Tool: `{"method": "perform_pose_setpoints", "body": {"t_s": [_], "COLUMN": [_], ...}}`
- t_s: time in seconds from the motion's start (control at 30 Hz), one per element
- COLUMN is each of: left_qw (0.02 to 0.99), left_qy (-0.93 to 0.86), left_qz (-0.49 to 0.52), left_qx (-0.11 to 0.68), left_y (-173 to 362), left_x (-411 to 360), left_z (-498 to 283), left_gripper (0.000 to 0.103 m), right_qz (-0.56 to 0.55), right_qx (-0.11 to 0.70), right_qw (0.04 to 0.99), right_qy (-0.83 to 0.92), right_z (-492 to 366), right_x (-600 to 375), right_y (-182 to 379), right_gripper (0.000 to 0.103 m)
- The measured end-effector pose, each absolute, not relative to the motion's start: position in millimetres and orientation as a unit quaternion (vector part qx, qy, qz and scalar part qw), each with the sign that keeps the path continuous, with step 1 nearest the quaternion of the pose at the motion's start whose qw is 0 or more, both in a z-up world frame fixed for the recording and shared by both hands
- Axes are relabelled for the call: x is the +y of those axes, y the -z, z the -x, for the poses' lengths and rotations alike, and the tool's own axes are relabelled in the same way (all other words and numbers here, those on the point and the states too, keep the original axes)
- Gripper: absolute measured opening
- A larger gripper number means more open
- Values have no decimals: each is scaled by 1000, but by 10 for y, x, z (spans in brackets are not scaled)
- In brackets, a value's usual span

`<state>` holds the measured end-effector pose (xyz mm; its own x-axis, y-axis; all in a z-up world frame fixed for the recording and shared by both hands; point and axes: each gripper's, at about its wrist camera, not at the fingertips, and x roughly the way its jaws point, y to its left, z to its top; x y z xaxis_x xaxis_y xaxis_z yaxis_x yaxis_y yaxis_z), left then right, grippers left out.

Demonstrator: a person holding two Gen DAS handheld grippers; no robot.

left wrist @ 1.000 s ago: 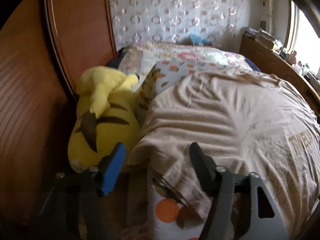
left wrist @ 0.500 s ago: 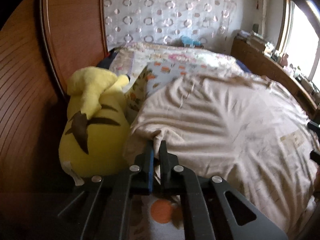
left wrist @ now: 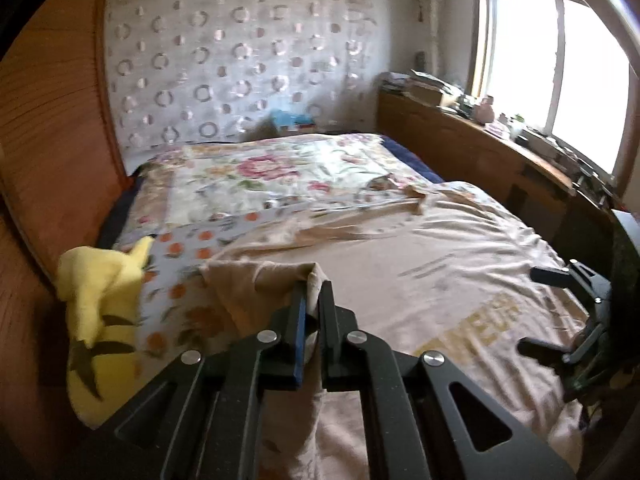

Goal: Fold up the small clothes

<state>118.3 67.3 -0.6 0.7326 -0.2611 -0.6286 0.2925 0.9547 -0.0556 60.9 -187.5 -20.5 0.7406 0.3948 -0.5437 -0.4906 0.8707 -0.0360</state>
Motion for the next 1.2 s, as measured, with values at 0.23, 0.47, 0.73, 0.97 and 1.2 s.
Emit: {"method": "perform_pose_setpoints", "body": {"t_s": [0.23,0.47,0.73,0.97,1.2], "left_qw": [936,947,951,949,948], "left_qy": [151,102,47,36,41], "left_qz": [-7,9,26,31,32], "left_qx": [317,304,304,313,314], "left_y": [-22,79,346,518,558], "left_x": [715,989,1289,1377,1345], "left_z": [-961,-711,-462,-355,-267], "left_gripper": [49,78,78,78,78], "right_qz": [86,91,125,157,186], "right_qx": [275,272,275,304,338], "right_qw": [929,921,891,855,826], "right_qy": [-233,-263,-338,-391,-412], "right_z": [-548,-549,-782,-1131,-1457], "right_x": [-1806,-1677,-1133,-487,-87], "right_y": [292,220,212,347,571], "right_gripper": [103,92,57,37,35]}}
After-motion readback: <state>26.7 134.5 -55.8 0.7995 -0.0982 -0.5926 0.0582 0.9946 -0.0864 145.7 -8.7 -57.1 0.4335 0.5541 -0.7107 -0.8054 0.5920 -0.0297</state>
